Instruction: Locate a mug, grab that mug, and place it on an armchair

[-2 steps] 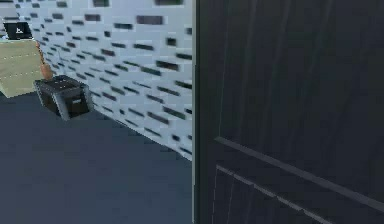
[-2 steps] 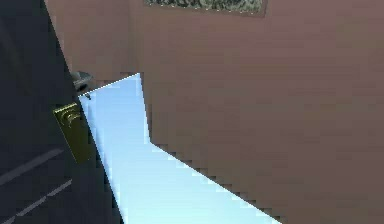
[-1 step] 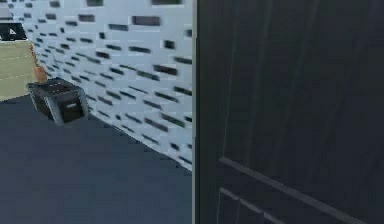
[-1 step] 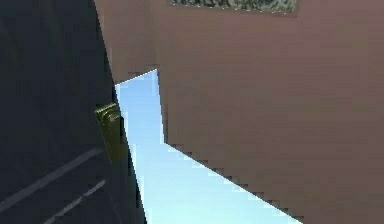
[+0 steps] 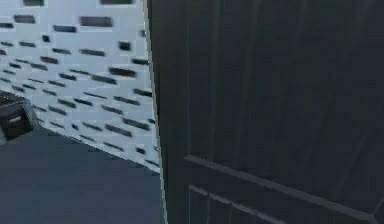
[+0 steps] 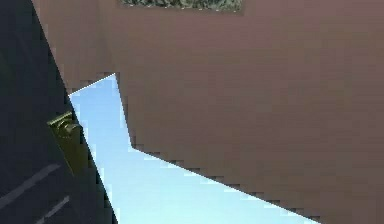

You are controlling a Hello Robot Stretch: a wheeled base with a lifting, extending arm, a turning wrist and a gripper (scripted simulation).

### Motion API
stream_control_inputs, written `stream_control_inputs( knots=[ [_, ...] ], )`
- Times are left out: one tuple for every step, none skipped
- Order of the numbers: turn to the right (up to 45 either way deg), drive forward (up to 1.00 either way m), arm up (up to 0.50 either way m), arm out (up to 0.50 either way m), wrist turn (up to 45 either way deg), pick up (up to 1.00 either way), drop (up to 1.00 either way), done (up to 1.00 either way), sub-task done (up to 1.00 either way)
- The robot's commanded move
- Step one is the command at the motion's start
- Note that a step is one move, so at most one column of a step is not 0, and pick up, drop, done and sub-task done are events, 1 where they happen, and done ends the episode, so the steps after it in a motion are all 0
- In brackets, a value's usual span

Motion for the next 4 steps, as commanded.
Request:
stream_control_inputs(
  knots=[
    [0.0, 0.35, 0.0, 0.0, 0.0, 0.0, 0.0, 0.0, 0.0],
    [-45.0, 0.0, 0.0, 0.0, 0.0, 0.0, 0.0, 0.0, 0.0],
    [-45.0, 0.0, 0.0, 0.0, 0.0, 0.0, 0.0, 0.0, 0.0],
    [0.0, 0.8, 0.0, 0.0, 0.0, 0.0, 0.0, 0.0, 0.0]
  ],
)
